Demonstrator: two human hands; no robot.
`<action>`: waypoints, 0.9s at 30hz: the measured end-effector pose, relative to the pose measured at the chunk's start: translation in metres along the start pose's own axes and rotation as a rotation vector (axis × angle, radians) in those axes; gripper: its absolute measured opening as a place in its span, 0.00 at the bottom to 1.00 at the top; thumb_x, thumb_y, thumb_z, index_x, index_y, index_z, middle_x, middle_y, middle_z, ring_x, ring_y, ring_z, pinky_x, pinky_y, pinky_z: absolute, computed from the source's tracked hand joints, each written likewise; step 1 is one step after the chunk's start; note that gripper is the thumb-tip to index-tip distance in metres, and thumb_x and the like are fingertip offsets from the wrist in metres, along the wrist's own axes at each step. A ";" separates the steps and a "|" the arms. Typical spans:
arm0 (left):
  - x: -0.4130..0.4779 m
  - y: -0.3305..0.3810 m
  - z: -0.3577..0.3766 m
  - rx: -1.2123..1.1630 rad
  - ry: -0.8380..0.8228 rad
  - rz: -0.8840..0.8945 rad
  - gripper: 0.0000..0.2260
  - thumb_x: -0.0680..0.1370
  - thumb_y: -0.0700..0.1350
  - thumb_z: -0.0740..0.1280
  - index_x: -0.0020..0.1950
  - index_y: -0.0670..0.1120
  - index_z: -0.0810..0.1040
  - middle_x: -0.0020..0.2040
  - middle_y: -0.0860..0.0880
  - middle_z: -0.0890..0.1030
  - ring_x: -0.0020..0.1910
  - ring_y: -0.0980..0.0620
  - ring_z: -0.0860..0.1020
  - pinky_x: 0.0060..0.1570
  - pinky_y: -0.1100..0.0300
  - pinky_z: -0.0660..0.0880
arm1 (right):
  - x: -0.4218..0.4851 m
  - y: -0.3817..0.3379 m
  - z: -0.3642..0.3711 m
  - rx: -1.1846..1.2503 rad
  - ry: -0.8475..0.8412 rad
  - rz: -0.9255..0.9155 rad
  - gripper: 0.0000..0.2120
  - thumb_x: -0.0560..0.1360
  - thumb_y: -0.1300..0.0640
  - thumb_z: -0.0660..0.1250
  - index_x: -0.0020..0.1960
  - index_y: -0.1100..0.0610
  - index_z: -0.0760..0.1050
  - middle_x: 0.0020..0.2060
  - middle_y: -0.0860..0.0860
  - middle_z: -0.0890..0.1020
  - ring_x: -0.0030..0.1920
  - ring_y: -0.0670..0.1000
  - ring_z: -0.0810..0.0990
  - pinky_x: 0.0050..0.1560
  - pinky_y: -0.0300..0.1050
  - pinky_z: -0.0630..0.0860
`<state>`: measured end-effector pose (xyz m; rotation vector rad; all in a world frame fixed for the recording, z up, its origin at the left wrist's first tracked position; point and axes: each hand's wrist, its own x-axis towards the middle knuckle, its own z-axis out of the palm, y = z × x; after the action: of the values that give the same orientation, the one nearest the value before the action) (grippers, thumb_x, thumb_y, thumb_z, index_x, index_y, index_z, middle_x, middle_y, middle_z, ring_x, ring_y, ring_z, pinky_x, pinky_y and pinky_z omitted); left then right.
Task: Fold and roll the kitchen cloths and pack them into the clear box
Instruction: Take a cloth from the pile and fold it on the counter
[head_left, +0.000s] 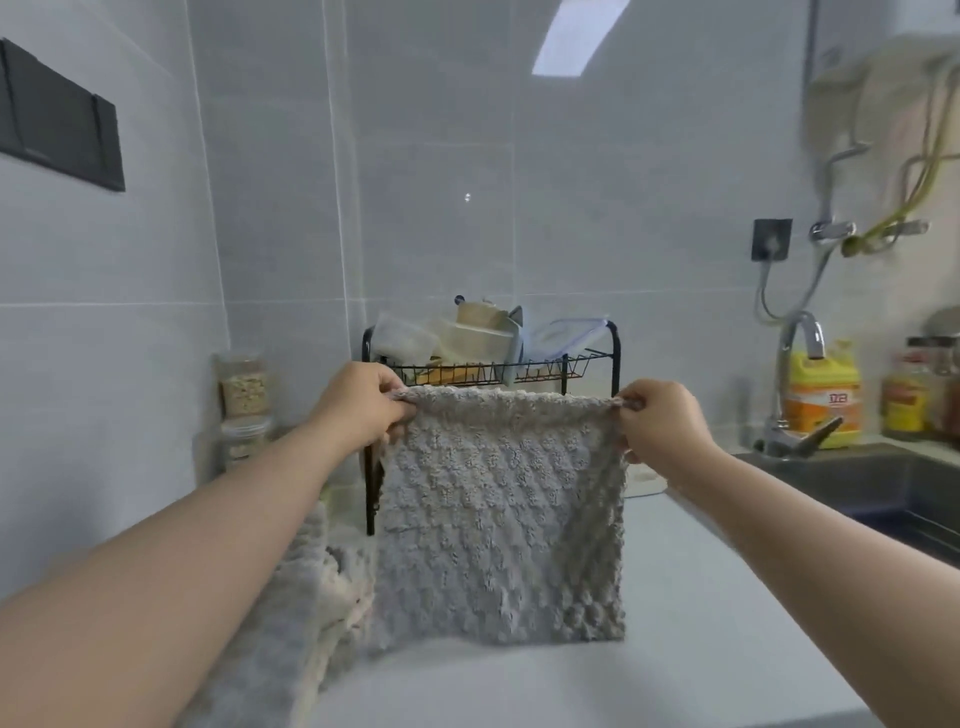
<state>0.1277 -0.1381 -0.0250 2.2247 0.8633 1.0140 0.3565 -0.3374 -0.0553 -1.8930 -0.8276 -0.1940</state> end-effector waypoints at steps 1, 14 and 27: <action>0.005 0.001 0.007 -0.157 -0.010 -0.072 0.06 0.73 0.34 0.73 0.41 0.43 0.78 0.39 0.42 0.82 0.29 0.52 0.80 0.28 0.61 0.78 | 0.005 0.005 0.000 0.073 0.002 0.036 0.11 0.74 0.67 0.59 0.42 0.57 0.80 0.33 0.56 0.82 0.32 0.58 0.84 0.37 0.57 0.83; -0.087 -0.071 0.056 -0.064 -0.228 -0.001 0.13 0.68 0.33 0.76 0.33 0.51 0.83 0.38 0.54 0.84 0.41 0.52 0.81 0.44 0.62 0.77 | -0.046 0.082 -0.018 0.131 -0.222 0.112 0.04 0.69 0.65 0.73 0.39 0.57 0.82 0.39 0.56 0.85 0.38 0.52 0.79 0.42 0.49 0.76; -0.145 -0.106 0.078 0.181 -0.438 0.028 0.08 0.76 0.50 0.68 0.40 0.48 0.82 0.46 0.53 0.79 0.45 0.57 0.77 0.50 0.61 0.74 | -0.111 0.107 0.000 -0.450 -0.691 -0.057 0.13 0.71 0.52 0.62 0.50 0.53 0.83 0.51 0.46 0.81 0.54 0.49 0.78 0.56 0.44 0.75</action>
<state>0.0811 -0.1914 -0.2073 2.4819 0.7478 0.4398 0.3394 -0.4148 -0.1876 -2.4011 -1.3852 0.2853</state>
